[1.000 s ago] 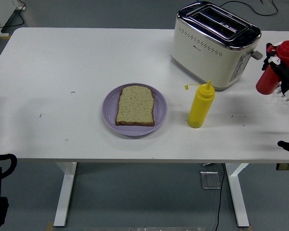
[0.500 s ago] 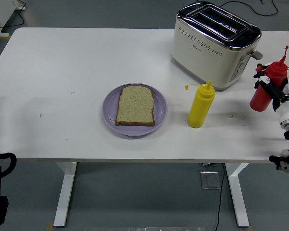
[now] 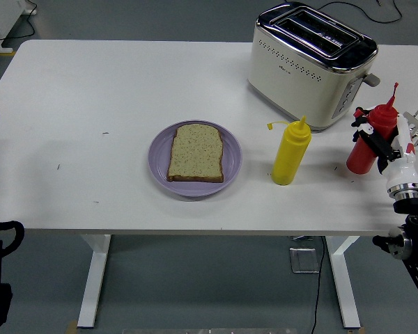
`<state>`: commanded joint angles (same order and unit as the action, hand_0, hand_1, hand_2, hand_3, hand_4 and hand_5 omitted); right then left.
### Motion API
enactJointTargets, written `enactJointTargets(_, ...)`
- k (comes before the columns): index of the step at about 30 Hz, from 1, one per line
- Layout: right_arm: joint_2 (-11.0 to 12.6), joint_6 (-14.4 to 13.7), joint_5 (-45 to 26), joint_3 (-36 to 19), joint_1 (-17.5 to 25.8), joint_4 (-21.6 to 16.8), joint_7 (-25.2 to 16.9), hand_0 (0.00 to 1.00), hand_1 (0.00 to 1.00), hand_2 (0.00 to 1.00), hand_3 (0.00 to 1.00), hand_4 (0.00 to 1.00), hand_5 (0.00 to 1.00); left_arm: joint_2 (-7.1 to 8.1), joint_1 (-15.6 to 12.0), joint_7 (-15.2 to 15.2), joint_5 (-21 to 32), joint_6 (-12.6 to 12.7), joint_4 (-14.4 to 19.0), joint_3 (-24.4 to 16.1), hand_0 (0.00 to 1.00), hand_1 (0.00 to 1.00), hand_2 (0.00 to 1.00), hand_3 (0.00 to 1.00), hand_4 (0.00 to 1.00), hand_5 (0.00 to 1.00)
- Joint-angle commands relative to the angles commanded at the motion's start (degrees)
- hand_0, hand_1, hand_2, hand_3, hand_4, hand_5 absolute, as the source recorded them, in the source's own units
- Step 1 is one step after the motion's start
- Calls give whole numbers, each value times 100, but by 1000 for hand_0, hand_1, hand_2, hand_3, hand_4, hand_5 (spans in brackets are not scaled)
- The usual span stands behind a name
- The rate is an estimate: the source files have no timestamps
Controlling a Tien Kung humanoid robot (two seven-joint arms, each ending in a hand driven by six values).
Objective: Pick up the cup,pour liquid into bread,place the cup on the desk
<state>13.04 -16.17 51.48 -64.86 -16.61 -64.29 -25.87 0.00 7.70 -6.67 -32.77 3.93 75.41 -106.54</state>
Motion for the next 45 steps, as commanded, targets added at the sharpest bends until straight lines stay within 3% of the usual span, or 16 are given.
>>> enactJointTargets(19,-131,-94,-363,174,-54,218,-182,236,254,360,401,610,308,0,3,1,-1,2,-6,2,779,729,726,682,559,998)
enactJointTargets(20,-138,-91,-372,185,-57,222,-189,282,283,374,404,612,306,0,2,1,-1,2,-7,3,779,729,728,682,559,998)
enactJointTargets(45,-182,-58,-306,237,-18,361,-248,306,307,388,412,625,303,0,-11,1,-5,-1,-9,19,783,731,728,683,559,998)
